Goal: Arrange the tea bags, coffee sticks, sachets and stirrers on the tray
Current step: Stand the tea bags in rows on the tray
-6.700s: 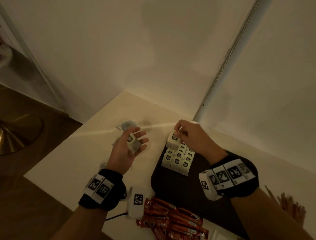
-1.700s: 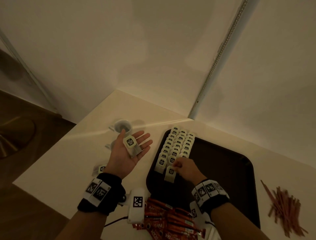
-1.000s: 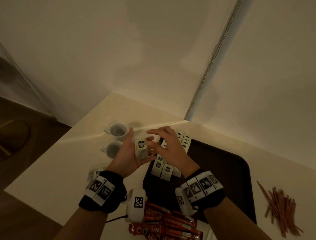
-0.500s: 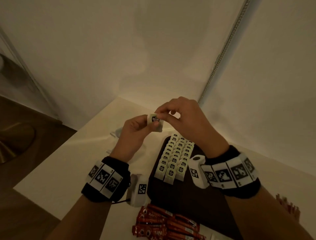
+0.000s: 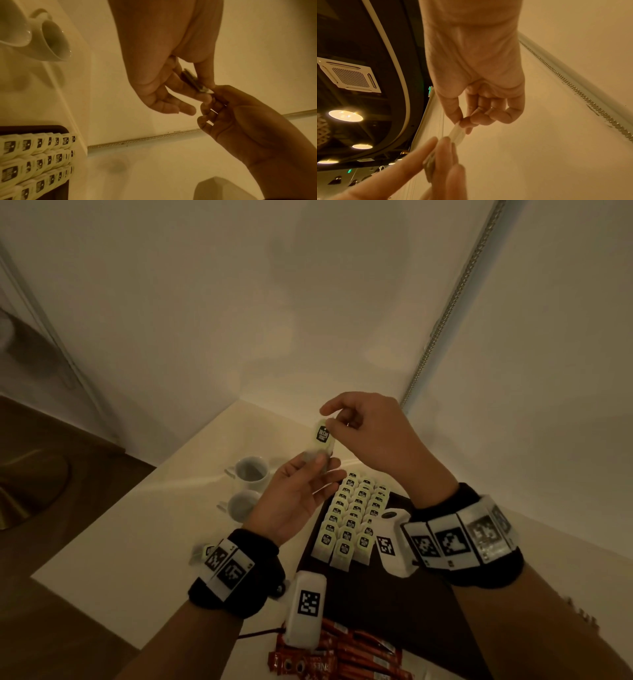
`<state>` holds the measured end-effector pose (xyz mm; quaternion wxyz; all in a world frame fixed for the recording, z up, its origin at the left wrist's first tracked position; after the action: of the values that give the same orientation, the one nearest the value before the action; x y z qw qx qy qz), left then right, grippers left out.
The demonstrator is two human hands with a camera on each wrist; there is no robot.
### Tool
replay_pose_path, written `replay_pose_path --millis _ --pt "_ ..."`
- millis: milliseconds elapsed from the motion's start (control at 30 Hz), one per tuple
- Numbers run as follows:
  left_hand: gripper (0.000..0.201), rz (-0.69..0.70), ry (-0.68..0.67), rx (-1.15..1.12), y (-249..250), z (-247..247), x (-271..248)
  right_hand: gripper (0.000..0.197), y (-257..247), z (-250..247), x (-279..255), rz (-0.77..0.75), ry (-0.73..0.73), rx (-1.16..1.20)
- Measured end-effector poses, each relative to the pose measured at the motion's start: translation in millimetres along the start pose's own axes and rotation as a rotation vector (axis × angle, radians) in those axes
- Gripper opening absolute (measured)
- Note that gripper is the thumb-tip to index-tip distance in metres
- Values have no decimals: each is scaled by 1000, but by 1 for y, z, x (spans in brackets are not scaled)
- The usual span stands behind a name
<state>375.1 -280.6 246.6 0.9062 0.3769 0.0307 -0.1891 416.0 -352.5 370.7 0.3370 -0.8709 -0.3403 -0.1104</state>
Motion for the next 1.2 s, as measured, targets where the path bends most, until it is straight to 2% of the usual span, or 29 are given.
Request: replay_pose_path --millis 133,333,433,567,767,800,867,933,1000,1100,1200 --pt "16 -18 34 -16 -3 -4 -1 16 -2 3 -1 -1 -12 -11" --pt "14 -45 36 -56 -8 -5 -2 16 -4 9 -3 -1 -48 -18" --pt "22 -34 38 -61 -8 -6 0 17 -5 9 -3 -1 -46 -11" --pt "21 0 58 -47 -6 -7 0 17 -5 10 -4 -9 -57 -17" --pt "12 40 132 97 -2 -13 0 16 -1 12 -8 2 -82 -18" --pt "13 39 145 134 -2 -14 0 14 0 11 -9 3 -71 -11" --pt "30 24 178 193 -3 -18 -1 11 6 8 -14 9 -32 11" --pt "44 8 231 216 -3 -29 -6 9 16 5 -23 33 2 24" --pt "51 -6 296 228 -3 -46 -13 7 32 3 -36 74 11 33" --pt "38 -27 399 310 -2 -77 -31 9 69 13 -68 167 -23 30" --pt "26 -52 492 417 -7 -109 -55 15 115 43 -110 310 -169 -10"
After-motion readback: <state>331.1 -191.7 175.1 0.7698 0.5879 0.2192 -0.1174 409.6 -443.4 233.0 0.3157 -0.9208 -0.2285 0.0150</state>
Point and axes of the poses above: each hand's wrist, its own x-axis towards the middle knuckle, its own z-axis out of the palm, y = z × x, the point moved 9 cm from there along x, towards the middle knuckle, and after that the axes turned 13 degrees about -z, right-handed, at the moved point
